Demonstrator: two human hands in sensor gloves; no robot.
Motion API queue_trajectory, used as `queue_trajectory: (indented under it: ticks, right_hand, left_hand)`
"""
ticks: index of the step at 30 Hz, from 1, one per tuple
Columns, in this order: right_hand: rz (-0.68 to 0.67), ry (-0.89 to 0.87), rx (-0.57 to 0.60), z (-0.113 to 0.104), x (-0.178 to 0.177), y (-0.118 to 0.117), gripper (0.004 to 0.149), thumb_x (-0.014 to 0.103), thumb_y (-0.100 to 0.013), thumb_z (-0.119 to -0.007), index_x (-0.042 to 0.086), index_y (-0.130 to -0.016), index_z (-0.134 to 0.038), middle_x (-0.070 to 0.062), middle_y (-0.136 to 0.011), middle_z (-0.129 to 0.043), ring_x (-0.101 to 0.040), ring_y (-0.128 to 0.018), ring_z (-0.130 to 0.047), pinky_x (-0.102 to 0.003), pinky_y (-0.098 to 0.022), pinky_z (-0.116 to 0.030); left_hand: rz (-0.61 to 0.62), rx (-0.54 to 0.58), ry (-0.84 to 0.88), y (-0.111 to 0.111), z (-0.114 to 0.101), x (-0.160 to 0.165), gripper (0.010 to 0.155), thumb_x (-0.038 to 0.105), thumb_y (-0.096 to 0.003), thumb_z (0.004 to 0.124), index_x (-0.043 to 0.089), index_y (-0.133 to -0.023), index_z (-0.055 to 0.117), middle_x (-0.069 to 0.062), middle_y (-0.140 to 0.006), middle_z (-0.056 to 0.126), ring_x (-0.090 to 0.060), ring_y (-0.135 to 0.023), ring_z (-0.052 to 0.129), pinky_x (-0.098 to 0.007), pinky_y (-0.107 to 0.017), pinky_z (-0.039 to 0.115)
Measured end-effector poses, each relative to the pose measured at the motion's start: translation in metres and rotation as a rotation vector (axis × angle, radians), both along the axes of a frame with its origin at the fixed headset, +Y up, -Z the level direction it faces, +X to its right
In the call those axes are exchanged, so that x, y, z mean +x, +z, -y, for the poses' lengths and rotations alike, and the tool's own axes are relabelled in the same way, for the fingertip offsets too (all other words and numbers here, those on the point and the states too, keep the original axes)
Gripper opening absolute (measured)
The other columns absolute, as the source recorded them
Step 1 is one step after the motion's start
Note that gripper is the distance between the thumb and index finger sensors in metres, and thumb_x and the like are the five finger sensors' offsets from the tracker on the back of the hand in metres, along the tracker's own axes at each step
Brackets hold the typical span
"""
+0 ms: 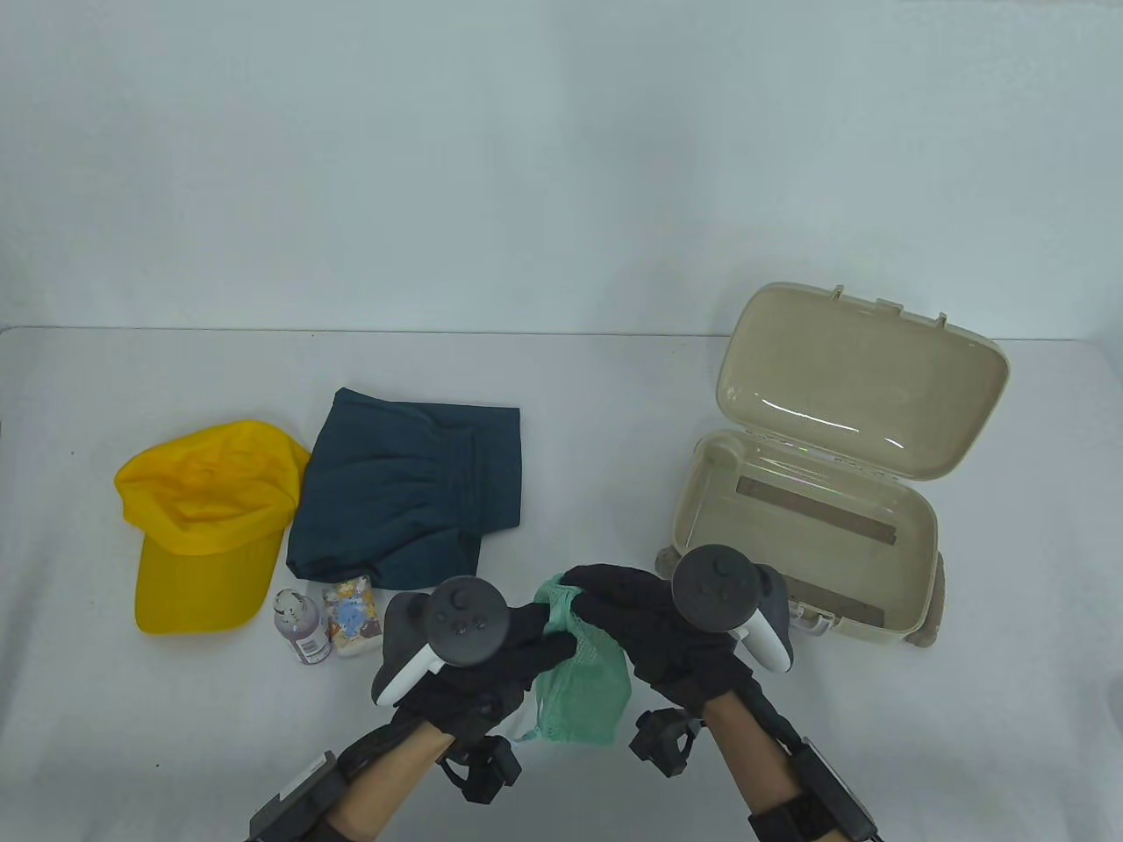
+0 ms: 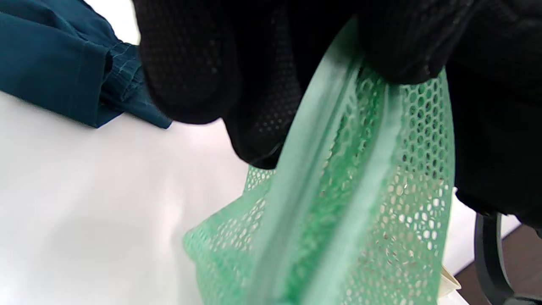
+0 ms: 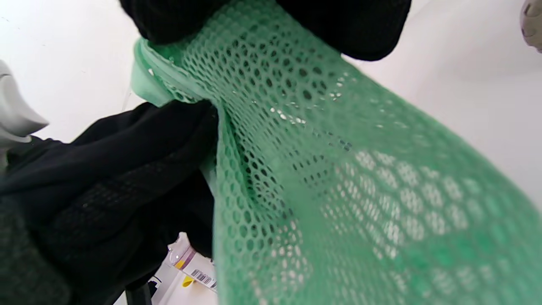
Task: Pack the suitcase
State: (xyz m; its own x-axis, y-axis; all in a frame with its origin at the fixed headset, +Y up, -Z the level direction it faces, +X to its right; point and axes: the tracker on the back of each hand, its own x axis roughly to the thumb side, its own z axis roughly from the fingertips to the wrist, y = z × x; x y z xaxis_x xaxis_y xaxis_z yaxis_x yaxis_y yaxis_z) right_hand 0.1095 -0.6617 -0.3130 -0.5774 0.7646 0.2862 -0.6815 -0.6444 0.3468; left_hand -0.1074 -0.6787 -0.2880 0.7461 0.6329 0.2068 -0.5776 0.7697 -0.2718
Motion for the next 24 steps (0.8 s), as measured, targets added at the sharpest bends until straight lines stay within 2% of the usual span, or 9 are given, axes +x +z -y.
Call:
queue_trajectory:
  ticks: [2, 4, 5, 8, 11, 13, 16, 20, 24]
  right_hand:
    - [0.054, 0.048, 0.061, -0.005, -0.001, 0.005, 0.066, 0.054, -0.052, -0.065, 0.025, -0.109, -0.049, -0.004, -0.109, -0.065, -0.032, -0.1, -0.07, -0.055, -0.073, -0.06]
    - [0.16, 0.166, 0.241, -0.016, -0.003, 0.016, 0.069, 0.056, -0.051, -0.064, 0.023, -0.11, -0.045, -0.006, -0.112, -0.059, -0.035, -0.103, -0.063, -0.057, -0.074, -0.057]
    - [0.191, 0.227, 0.346, -0.022, -0.006, 0.024, 0.067, 0.056, -0.051, -0.065, 0.024, -0.107, -0.049, -0.005, -0.108, -0.063, -0.033, -0.1, -0.067, -0.056, -0.073, -0.059]
    - [0.167, 0.315, 0.43, -0.027, -0.019, 0.035, 0.056, 0.058, -0.049, -0.066, 0.025, -0.094, -0.071, -0.001, -0.088, -0.085, -0.026, -0.08, -0.088, -0.05, -0.065, -0.072]
    - [0.073, 0.429, 0.323, -0.01, -0.037, 0.035, 0.069, 0.064, -0.048, -0.062, 0.017, -0.098, -0.071, -0.007, -0.088, -0.088, -0.029, -0.075, -0.091, -0.051, -0.06, -0.075]
    - [0.065, 0.431, 0.282, -0.001, -0.041, 0.032, 0.072, 0.065, -0.047, -0.062, 0.015, -0.1, -0.069, -0.007, -0.089, -0.088, -0.029, -0.075, -0.091, -0.05, -0.06, -0.076]
    - [0.056, 0.338, 0.166, 0.006, -0.041, 0.027, 0.066, 0.055, -0.048, -0.071, 0.012, -0.097, -0.069, -0.005, -0.083, -0.09, -0.024, -0.07, -0.095, -0.046, -0.057, -0.079]
    - [0.111, 0.298, 0.152, 0.005, -0.035, 0.021, 0.048, 0.046, -0.049, -0.074, 0.015, -0.085, -0.081, 0.003, -0.068, -0.099, -0.016, -0.057, -0.102, -0.041, -0.05, -0.086]
    - [0.144, 0.233, 0.047, 0.007, -0.022, 0.01, 0.045, 0.046, -0.051, -0.073, 0.018, -0.084, -0.083, 0.003, -0.066, -0.101, -0.016, -0.055, -0.103, -0.04, -0.047, -0.086]
  left_hand:
    - [-0.044, -0.019, 0.023, -0.004, 0.001, -0.005, 0.047, 0.047, -0.0484, 0.077, 0.02, -0.085, 0.086, -0.001, -0.072, 0.102, -0.012, -0.048, 0.11, -0.03, -0.038, 0.091]
    - [-0.115, -0.054, 0.062, -0.008, 0.003, -0.015, 0.046, 0.047, -0.0485, 0.077, 0.018, -0.083, 0.087, -0.001, -0.069, 0.103, -0.011, -0.044, 0.11, -0.029, -0.036, 0.092]
    - [-0.151, -0.069, 0.085, -0.011, 0.003, -0.02, 0.046, 0.047, -0.0486, 0.077, 0.018, -0.083, 0.087, -0.001, -0.068, 0.103, -0.011, -0.042, 0.11, -0.029, -0.035, 0.092]
    - [-0.193, -0.082, 0.106, -0.013, 0.003, -0.027, 0.046, 0.047, -0.0488, 0.076, 0.017, -0.081, 0.087, 0.0, -0.065, 0.103, -0.011, -0.04, 0.11, -0.028, -0.034, 0.092]
    - [-0.178, -0.117, 0.168, -0.013, 0.003, -0.028, 0.046, 0.048, -0.0483, 0.077, 0.018, -0.081, 0.087, 0.001, -0.064, 0.103, -0.01, -0.039, 0.11, -0.028, -0.033, 0.092]
    - [-0.123, -0.163, 0.24, -0.012, 0.005, -0.024, 0.046, 0.047, -0.0477, 0.077, 0.017, -0.082, 0.086, 0.001, -0.065, 0.103, -0.01, -0.04, 0.11, -0.027, -0.035, 0.092]
    - [-0.071, -0.229, 0.304, -0.014, 0.011, -0.022, 0.046, 0.043, -0.0483, 0.078, 0.012, -0.082, 0.082, -0.002, -0.066, 0.1, -0.01, -0.044, 0.109, -0.028, -0.038, 0.091]
    - [-0.049, -0.281, 0.34, -0.018, 0.014, -0.025, 0.045, 0.039, -0.0488, 0.078, 0.012, -0.084, 0.081, -0.003, -0.069, 0.098, -0.012, -0.047, 0.107, -0.03, -0.041, 0.09]
    - [-0.017, -0.256, 0.224, -0.022, 0.009, -0.028, 0.045, 0.035, -0.0499, 0.078, 0.012, -0.089, 0.077, -0.004, -0.074, 0.094, -0.015, -0.05, 0.104, -0.035, -0.044, 0.088]
